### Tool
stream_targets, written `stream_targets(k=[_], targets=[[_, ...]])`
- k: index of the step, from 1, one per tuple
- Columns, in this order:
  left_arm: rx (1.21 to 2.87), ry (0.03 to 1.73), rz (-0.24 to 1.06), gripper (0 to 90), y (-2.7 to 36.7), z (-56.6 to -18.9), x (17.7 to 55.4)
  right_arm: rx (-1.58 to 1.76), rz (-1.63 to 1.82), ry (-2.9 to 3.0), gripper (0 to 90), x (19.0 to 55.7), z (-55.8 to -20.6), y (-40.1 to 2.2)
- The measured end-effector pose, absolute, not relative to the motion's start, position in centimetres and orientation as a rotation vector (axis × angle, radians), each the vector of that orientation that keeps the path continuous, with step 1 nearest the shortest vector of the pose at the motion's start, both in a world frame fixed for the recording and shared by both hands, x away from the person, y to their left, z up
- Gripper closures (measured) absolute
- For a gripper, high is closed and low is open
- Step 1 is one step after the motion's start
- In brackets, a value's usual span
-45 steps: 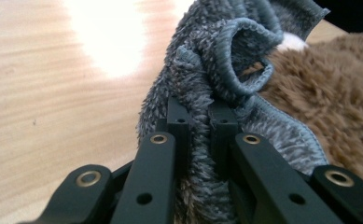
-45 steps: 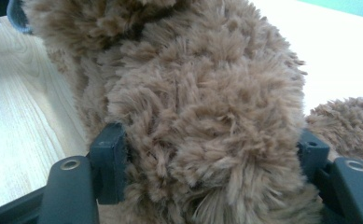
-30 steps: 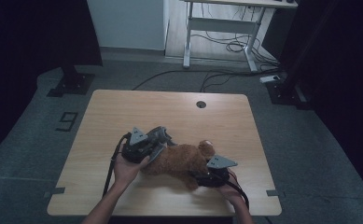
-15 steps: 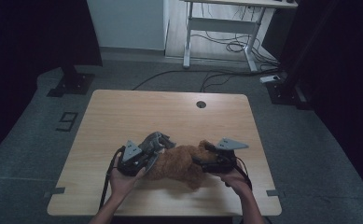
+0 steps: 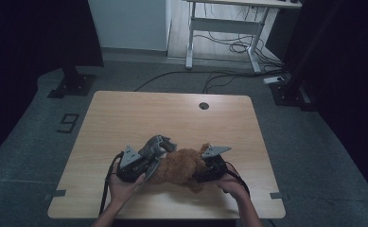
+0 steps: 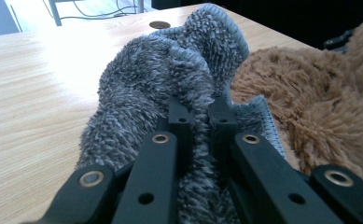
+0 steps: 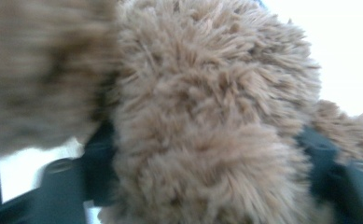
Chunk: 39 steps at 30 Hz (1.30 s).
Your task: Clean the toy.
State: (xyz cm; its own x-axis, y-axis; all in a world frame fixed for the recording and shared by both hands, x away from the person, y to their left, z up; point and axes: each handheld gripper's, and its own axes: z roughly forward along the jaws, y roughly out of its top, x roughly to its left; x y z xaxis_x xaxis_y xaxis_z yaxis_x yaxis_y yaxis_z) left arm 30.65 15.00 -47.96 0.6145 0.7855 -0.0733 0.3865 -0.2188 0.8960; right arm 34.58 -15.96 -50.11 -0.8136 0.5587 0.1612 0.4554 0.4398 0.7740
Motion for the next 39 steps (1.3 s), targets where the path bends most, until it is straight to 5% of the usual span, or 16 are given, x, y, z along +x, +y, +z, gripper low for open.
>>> stream_targets(k=[5,17,25,39], targets=[[1.818,0.945,0.494,83.3,15.1,-47.7,30.7,0.861,1.348,2.486,45.9,33.7,-49.8,-16.2],[1.762,0.936,0.511,83.4,14.6,-44.8,33.2,0.737,1.269,2.218,53.8,34.0,-47.6,-14.9],[1.796,0.956,0.500,83.1,13.8,-45.3,34.4,0.549,1.183,2.161,45.1,34.8,-49.5,-14.2],[1.820,0.944,0.428,82.7,13.0,-45.9,33.9,0.763,1.348,2.134,31.4,33.1,-52.4,-16.2]])
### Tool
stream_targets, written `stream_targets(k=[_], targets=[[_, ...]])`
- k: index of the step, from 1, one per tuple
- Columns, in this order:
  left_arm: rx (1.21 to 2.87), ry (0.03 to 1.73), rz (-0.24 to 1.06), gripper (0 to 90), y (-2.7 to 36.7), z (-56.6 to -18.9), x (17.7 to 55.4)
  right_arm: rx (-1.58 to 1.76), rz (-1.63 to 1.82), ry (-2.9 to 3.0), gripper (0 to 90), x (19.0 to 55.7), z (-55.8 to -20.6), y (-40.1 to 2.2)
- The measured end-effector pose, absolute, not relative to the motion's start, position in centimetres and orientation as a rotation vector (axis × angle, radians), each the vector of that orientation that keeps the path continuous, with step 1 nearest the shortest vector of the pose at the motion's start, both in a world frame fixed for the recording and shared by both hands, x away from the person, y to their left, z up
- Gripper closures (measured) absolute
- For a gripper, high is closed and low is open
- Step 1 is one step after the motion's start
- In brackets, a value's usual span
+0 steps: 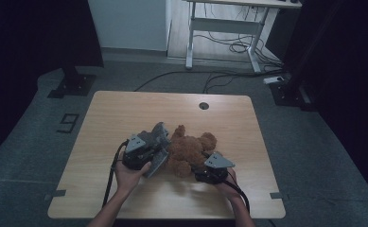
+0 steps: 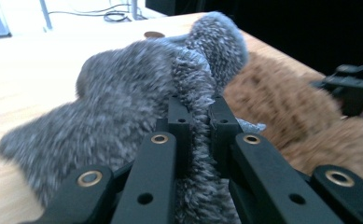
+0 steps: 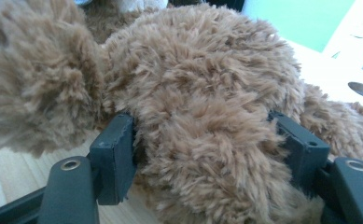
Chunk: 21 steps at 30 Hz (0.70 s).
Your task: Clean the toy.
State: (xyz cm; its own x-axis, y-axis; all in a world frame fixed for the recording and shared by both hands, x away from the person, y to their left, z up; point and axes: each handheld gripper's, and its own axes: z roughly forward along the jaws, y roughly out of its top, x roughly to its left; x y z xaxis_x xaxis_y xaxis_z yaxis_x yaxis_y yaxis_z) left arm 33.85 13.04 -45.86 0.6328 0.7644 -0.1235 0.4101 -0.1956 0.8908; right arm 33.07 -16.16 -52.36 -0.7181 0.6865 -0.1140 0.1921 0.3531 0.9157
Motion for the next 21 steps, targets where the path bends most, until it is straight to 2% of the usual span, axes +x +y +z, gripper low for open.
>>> stream_targets(k=[8,13,15,18,21], targets=[[1.898,0.809,0.389,82.0,6.4,-43.0,34.8,0.837,1.431,2.137,28.1,32.7,-52.4,-16.7],[2.027,0.778,0.329,81.7,1.9,-45.0,35.5,0.840,1.422,2.133,28.9,32.6,-52.6,-16.6],[2.061,0.777,0.352,81.6,1.2,-46.6,35.6,0.849,1.413,2.137,31.0,32.6,-52.6,-16.6],[2.017,0.789,0.328,82.4,2.1,-47.5,35.4,0.879,1.382,2.163,32.0,32.8,-52.8,-16.8],[2.003,0.791,0.409,82.4,3.2,-47.0,34.6,0.903,1.381,2.160,32.7,32.8,-52.8,-16.8]])
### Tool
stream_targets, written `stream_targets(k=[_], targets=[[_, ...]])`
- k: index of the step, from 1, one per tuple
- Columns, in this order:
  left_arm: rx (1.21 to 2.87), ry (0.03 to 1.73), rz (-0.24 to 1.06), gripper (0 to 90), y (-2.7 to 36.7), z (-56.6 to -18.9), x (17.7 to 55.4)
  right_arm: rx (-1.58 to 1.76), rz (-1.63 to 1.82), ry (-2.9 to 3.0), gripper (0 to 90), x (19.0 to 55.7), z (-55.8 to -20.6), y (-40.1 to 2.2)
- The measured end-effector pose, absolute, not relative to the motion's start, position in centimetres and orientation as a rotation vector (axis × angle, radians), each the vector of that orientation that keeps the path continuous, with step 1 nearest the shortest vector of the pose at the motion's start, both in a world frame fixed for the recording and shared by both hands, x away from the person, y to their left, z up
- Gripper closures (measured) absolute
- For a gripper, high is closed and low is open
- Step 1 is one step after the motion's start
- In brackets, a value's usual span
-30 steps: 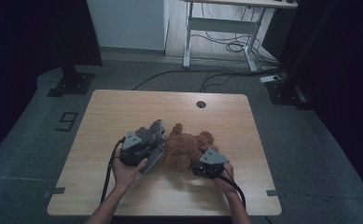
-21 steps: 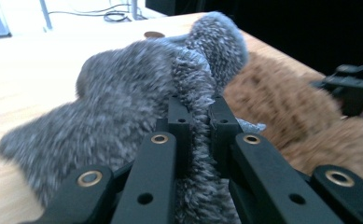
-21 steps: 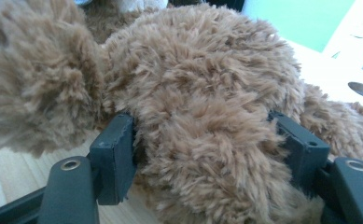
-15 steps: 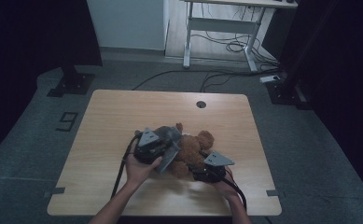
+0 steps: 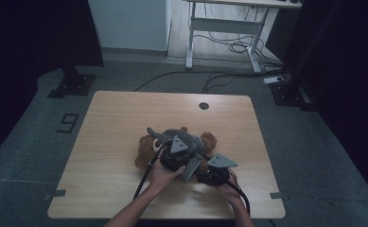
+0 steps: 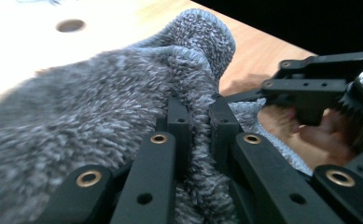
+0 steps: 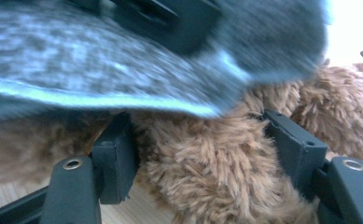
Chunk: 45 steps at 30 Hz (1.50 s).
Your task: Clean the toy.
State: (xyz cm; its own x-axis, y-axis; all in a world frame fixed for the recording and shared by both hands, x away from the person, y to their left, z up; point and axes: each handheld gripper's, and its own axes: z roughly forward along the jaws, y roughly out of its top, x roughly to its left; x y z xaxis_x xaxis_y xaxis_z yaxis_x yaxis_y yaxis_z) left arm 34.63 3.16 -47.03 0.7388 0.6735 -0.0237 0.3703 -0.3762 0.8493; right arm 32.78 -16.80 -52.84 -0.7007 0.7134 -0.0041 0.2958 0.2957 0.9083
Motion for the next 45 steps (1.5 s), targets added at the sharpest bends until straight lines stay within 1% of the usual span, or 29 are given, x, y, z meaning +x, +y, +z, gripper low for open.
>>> stream_targets(k=[2,4,6,9,12,15,18,22,27,31,37,45], targets=[[1.987,0.805,0.476,82.2,4.4,-46.7,34.3,0.927,1.375,2.146,32.7,32.7,-52.7,-16.7],[1.961,0.839,0.511,82.2,6.1,-46.5,34.4,0.941,1.364,2.142,32.7,32.7,-52.7,-16.8],[1.938,0.877,0.538,82.4,8.1,-46.3,34.5,0.955,1.364,2.143,32.7,32.7,-52.7,-16.8],[1.886,0.908,0.540,82.6,11.0,-45.9,34.5,0.962,1.356,2.141,32.7,32.7,-52.8,-16.8],[1.855,0.940,0.610,82.4,13.6,-45.3,34.2,0.971,1.354,2.124,32.7,32.7,-52.9,-16.7],[1.836,1.011,0.600,82.4,16.2,-45.6,34.6,0.976,1.358,2.119,32.7,32.7,-53.0,-16.9],[1.834,1.080,0.560,82.4,18.2,-47.0,34.9,0.974,1.356,2.118,32.7,32.6,-53.1,-16.9],[1.843,1.129,0.522,82.3,19.5,-49.2,35.0,0.975,1.358,2.120,32.7,32.6,-53.1,-16.8],[1.869,1.179,0.497,82.1,20.5,-50.3,35.2,0.986,1.366,2.121,32.7,32.7,-53.2,-16.9],[1.872,1.193,0.509,82.0,21.1,-50.6,35.0,0.991,1.369,2.122,32.6,32.7,-53.2,-16.9],[1.810,1.135,0.558,82.0,22.0,-48.9,33.3,0.994,1.376,2.119,32.6,32.7,-53.3,-17.0],[1.711,1.068,0.630,81.5,24.7,-45.1,29.2,0.998,1.380,2.119,32.5,32.8,-53.3,-17.2]])
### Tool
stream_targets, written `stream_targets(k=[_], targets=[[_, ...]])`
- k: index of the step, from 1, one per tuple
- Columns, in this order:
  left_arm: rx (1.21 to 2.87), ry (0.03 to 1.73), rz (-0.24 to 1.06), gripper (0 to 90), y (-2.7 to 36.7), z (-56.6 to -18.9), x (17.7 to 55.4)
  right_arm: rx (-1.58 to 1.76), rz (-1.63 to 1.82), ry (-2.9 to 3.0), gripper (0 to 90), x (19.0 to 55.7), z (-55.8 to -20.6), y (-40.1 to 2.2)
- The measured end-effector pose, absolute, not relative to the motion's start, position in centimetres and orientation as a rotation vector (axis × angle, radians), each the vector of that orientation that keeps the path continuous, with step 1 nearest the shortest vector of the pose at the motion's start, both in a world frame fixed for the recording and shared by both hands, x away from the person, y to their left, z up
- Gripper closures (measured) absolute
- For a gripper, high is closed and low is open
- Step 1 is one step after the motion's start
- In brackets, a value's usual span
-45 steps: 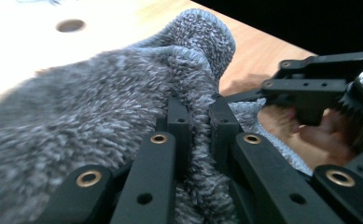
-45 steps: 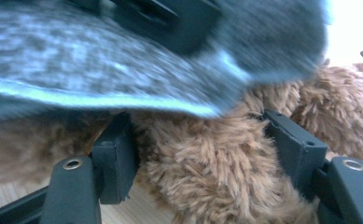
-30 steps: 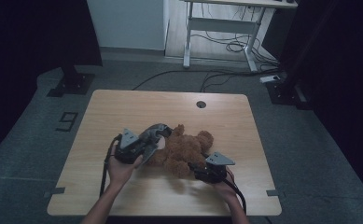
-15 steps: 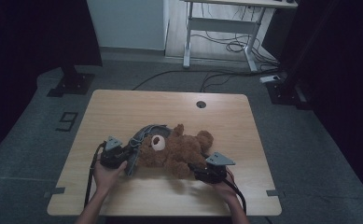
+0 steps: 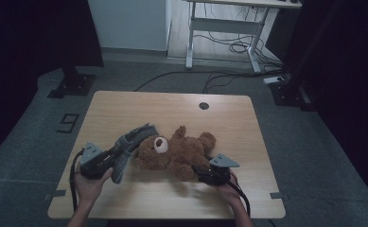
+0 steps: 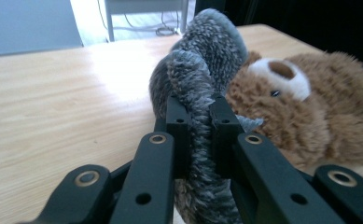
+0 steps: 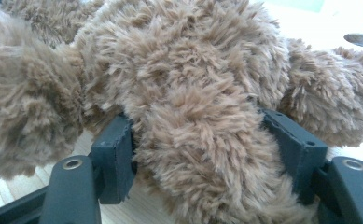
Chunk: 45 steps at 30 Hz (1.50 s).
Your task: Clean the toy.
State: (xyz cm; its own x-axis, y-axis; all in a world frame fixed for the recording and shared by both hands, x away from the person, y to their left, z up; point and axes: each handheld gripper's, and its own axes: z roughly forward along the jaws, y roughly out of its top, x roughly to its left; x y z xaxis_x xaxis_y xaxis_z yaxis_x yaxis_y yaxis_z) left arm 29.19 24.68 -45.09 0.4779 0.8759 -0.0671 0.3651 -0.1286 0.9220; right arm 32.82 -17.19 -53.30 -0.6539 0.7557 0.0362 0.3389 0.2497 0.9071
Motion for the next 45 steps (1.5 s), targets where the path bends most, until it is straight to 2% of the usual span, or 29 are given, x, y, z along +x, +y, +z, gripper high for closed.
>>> stream_targets(k=[7,12,23,30,37,41,45], targets=[[1.651,1.100,0.665,81.1,27.6,-43.6,27.3,1.002,1.384,2.119,32.4,32.9,-53.3,-17.2],[1.629,1.155,0.673,80.8,28.9,-44.2,27.9,1.006,1.386,2.116,32.3,32.9,-53.3,-17.2],[1.742,1.294,0.588,78.3,27.3,-48.7,33.7,1.009,1.391,2.115,32.2,32.9,-53.4,-17.2],[1.829,1.302,0.632,71.6,25.3,-49.3,37.8,1.012,1.396,2.109,31.9,32.9,-53.5,-17.2],[1.968,1.385,0.600,67.9,23.8,-52.2,41.3,1.011,1.400,2.107,31.9,32.9,-53.5,-17.2],[1.991,1.407,0.584,69.2,24.2,-53.0,41.2,1.008,1.401,2.109,31.8,33.0,-53.5,-17.2],[2.028,1.411,0.597,79.4,24.8,-53.4,40.4,1.008,1.396,2.109,31.8,32.9,-53.5,-17.2]])
